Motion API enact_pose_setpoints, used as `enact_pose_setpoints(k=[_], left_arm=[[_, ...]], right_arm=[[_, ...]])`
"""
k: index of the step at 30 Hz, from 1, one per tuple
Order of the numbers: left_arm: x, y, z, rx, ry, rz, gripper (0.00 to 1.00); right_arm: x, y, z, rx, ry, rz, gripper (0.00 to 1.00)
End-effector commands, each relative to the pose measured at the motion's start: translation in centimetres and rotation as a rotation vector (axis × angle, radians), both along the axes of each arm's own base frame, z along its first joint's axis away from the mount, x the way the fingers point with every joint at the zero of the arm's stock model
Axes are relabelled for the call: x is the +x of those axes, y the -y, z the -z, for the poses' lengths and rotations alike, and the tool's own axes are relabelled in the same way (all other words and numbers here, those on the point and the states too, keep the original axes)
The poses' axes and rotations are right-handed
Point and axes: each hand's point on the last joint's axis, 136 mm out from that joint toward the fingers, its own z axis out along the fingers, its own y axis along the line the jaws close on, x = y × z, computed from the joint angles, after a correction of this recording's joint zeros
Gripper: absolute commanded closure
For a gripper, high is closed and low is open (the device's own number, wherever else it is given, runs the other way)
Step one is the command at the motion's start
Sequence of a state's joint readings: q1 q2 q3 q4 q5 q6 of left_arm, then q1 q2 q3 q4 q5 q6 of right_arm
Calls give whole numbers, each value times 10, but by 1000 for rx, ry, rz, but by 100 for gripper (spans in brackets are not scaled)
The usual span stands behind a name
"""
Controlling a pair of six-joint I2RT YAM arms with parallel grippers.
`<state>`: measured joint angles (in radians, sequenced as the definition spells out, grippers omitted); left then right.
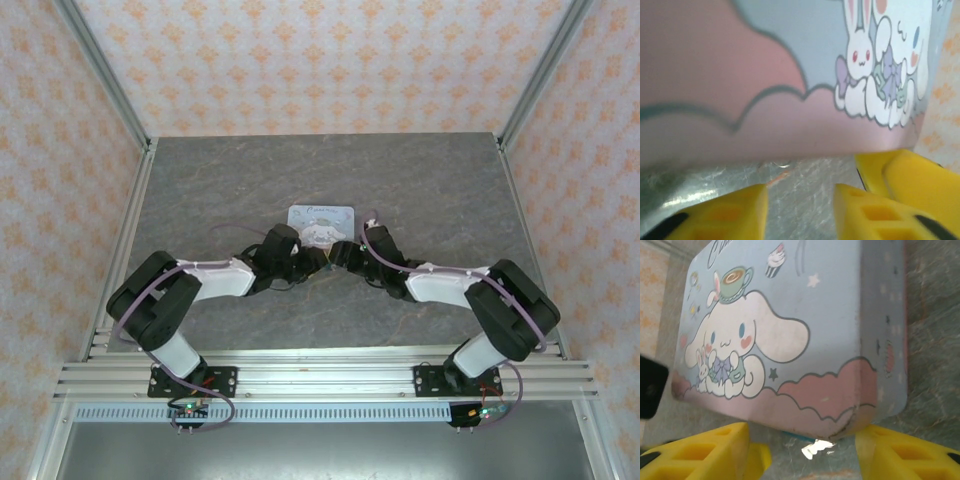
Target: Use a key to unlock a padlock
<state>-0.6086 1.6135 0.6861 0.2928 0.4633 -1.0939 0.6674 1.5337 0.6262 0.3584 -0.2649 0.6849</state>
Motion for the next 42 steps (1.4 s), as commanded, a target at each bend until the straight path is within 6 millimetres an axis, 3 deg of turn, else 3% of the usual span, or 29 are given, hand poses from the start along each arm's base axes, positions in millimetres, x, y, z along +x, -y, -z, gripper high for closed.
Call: enact_pose_setpoints(k=[1,5,10,15,21,27,35,42], left_arm=[[-7,-5,-8,23,28,9,49],[-10,-10,-21,32,56,10,32],[-10,-23,-42,88,108,6,19],[-2,-39,-62,155,166,-16,13],[13,-55,-84,258,219,-18,11],[31,-70,-97,337,244,-26,0],[57,-101,-96,346,216,-82,0],[72,-112,-84,313,165,-99,0]], right_arm=[[28,2,-22,45,61,70,42],[43,-2,-29,77,57,75,42],[65,-11,-33,110,44,70,42],[82,-18,-33,143,32,46,43],[59,-9,-31,164,37,24,44],[39,-3,-21,110,41,-46,45],[23,-1,6,-16,24,-148,48],[25,-6,20,-98,20,-205,49]])
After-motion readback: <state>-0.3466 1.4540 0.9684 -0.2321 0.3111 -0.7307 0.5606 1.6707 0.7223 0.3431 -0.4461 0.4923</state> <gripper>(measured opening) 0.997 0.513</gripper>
